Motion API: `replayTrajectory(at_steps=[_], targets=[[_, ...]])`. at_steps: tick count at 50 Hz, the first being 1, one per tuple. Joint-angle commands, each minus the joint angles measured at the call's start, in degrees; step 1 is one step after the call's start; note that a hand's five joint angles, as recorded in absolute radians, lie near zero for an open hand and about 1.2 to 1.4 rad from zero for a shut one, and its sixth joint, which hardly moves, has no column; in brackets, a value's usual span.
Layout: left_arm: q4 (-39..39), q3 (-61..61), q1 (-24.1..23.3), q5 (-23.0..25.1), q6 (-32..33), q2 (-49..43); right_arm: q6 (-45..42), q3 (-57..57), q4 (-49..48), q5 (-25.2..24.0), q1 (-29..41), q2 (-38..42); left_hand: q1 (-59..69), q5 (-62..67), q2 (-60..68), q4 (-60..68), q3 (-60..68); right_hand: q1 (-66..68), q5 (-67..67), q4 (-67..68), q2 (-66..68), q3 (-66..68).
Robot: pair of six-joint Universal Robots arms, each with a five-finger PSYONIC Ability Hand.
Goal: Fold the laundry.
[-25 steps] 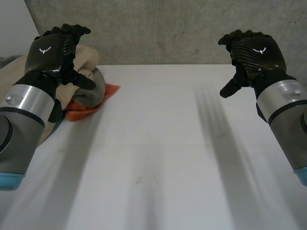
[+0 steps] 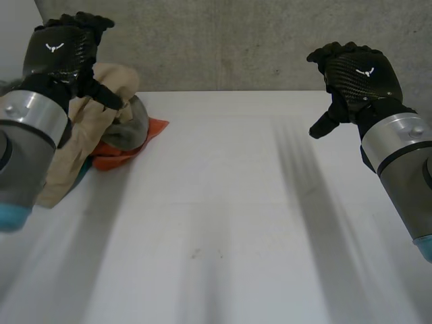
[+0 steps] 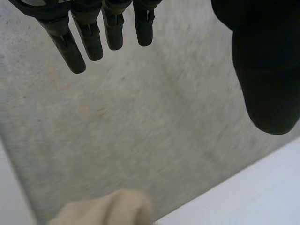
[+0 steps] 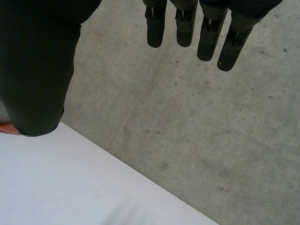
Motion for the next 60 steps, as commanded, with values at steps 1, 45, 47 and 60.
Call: replayTrajectory(at_steps=[1,45,47,60], targets=[[0.72,8.48,8.18,0.20,16.14,-11.66,-0.14,0.00,-0.01,-0.09,0.04,0.41,-0.99,-1.79,-0.98,-0.80,-1.25,-2.09,-3.59,-3.66,-3.06,-2.28],[7.15,14.73,-6.92,7.49,-13.90,-11.41,-0.14,-0.70,-0.01,-0.35,-2.24,1.56,68.12,67.33,68.13,68.32,67.86,-2.09,-3.59,-3.66,-3.06,-2.28],[7.24,13.85,-11.73,8.63,-14.52,-12.81,-0.14,-0.87,-0.01,-0.35,-2.59,1.38,68.12,67.33,68.13,68.32,67.86,-2.09,-3.59,-3.66,-3.06,-2.28],[4.60,15.52,-22.31,8.64,-4.86,-29.51,-0.23,-1.32,-0.01,-0.53,-4.00,1.20,58.63,57.84,58.64,58.83,58.38,-2.09,-3.59,-3.66,-3.06,-2.28]])
